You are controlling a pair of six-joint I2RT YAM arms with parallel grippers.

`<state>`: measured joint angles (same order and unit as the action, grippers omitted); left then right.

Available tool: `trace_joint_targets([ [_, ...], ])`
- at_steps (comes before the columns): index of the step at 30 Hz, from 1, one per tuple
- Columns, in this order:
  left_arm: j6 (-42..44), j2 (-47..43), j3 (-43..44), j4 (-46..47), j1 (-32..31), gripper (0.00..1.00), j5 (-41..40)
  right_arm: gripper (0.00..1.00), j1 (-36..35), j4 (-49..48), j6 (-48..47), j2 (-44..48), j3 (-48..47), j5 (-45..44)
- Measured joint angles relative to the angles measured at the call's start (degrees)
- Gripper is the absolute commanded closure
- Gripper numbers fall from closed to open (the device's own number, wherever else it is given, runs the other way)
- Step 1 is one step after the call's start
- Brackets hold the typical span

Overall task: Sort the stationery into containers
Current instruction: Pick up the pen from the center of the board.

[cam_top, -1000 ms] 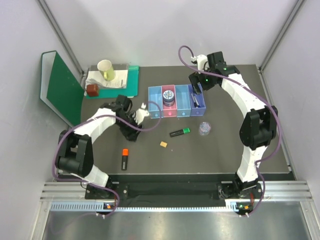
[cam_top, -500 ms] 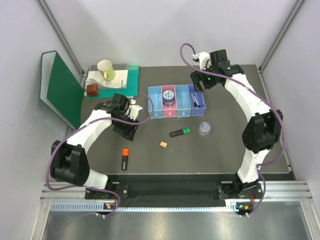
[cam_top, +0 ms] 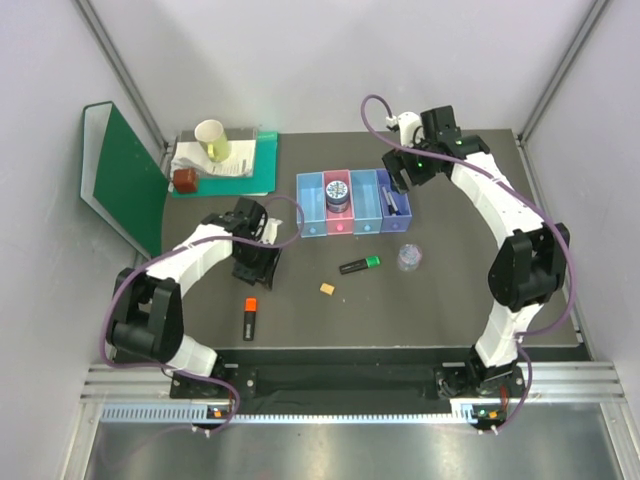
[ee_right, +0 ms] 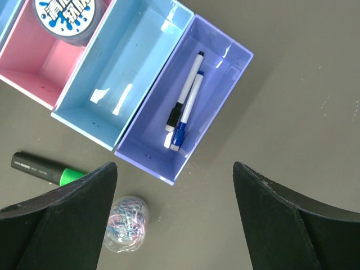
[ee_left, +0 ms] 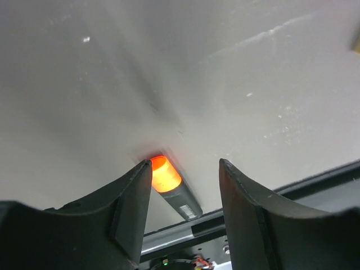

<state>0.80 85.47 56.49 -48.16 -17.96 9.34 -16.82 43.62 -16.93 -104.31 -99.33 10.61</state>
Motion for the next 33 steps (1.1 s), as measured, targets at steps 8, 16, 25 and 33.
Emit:
trace_joint_targets([
  [8, -6.8, -0.44, -1.57, 3.19, -0.66, 0.4, -5.62, 0.16, -0.04, -0.79, -0.02, 0.46, 1.81, -0.31],
  [16, -16.96, -4.81, -8.57, 10.95, -0.66, 0.34, -9.25, 0.16, -0.09, -1.03, -0.11, 0.46, 1.84, -1.11],
  [25, -25.75, -20.92, -16.02, 10.93, -4.02, 0.31, -14.75, 0.16, -1.16, -1.27, -0.22, 0.46, 2.97, -2.19],
  [33, -29.51, -18.21, -18.45, 11.13, -6.75, 0.29, -17.42, 0.16, -2.05, -1.25, -0.5, 0.46, 3.06, -2.89],
])
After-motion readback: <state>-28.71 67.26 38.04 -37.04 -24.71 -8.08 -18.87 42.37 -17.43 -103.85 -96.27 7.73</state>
